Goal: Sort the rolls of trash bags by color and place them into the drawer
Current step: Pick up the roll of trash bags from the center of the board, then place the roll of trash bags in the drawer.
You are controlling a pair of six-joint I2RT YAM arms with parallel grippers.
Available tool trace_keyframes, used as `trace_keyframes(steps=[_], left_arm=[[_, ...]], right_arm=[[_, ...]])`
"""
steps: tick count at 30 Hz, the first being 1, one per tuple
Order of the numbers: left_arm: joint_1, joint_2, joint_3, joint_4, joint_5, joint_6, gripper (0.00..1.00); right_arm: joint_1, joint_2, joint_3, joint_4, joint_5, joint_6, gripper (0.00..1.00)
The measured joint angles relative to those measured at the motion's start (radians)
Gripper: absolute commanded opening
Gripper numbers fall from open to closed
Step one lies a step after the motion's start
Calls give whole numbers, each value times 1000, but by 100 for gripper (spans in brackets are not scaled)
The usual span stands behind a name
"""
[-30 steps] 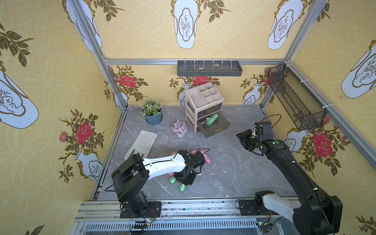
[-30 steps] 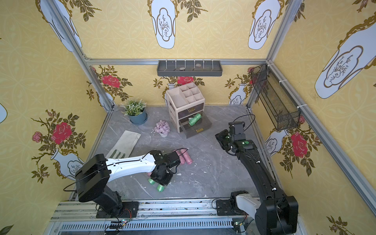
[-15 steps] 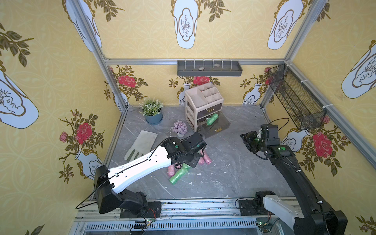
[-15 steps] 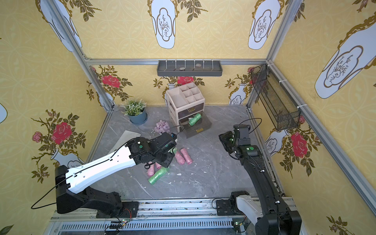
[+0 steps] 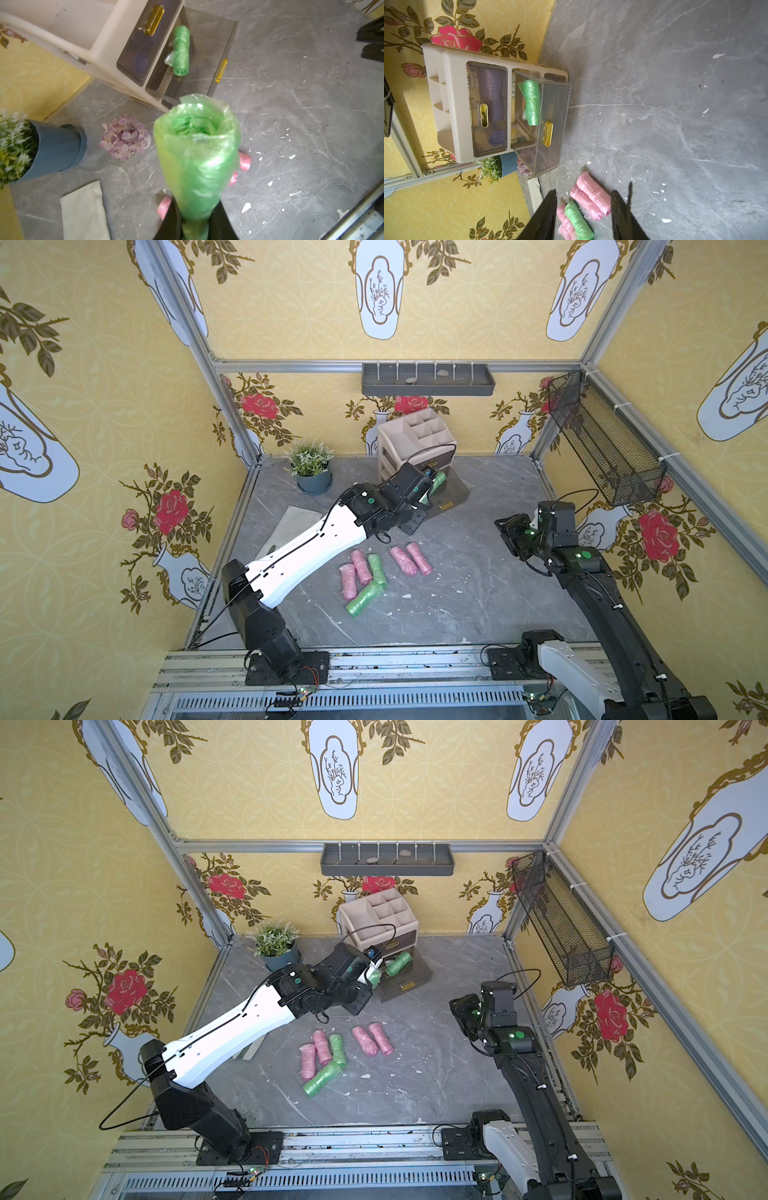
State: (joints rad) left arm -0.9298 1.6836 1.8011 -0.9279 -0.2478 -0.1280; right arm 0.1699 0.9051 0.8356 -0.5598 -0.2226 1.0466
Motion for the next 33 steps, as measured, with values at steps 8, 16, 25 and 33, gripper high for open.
trace_keyframes(steps=[8,16,25,33], left_arm=[[24,235,289,14,63,73,6],[53,480,565,14,72,147,6],[81,666,728,14,129,219,8],[97,736,764,18,167,267,10]], right_arm=[[-13,-21,-10,-38,18,-4,44],[-21,-42,-41,-48,16,-4,45],[-30,-10,-48,-50,-1,-5,45],[-47,27,-52,-40,-21,-19,45]])
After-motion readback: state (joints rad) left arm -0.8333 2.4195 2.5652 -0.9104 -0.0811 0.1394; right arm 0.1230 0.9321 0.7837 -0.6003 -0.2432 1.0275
